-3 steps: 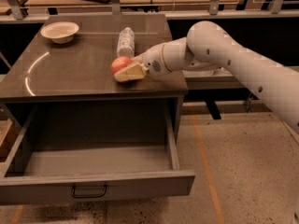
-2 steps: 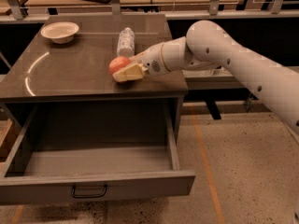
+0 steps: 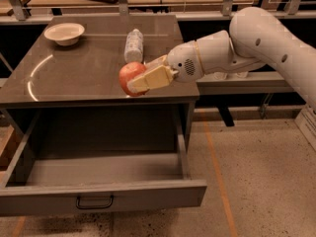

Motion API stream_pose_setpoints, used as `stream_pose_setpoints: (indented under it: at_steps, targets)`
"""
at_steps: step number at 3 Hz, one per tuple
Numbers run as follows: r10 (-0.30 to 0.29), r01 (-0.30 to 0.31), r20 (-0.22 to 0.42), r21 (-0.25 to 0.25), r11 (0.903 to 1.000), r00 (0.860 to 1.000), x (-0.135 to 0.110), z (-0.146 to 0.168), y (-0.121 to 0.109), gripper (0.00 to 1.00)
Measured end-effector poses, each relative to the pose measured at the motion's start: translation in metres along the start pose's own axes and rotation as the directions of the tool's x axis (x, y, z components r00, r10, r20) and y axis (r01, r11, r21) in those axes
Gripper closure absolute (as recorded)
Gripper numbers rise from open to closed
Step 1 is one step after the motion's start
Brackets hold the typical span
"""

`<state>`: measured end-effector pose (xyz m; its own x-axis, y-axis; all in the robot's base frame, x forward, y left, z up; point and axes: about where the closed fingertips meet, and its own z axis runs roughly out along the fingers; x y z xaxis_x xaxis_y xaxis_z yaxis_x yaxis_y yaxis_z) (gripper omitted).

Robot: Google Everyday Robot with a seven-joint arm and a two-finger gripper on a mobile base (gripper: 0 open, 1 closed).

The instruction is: Place apple into top drawer

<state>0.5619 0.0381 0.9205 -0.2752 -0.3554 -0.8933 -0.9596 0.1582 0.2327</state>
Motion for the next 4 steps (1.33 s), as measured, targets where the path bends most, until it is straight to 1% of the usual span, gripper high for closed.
stream_pose_setpoints:
  at_steps: [1,2,3,4]
  targets:
    - [0.007,-0.007,-0.010,-0.022,0.9997,1.000,0.004,0.000,0.007,1.00]
    - [0.002,-0.003,-0.012,-0.052,0.9986,1.000,0.004,0.010,0.023,1.00]
    - [-0.001,-0.002,-0.053,-0.064,0.9980,0.999,0.011,0.033,0.059,1.00]
    - [0.025,-0.031,-0.095,-0.064,0.9975,0.995,0.038,0.065,0.093,1.00]
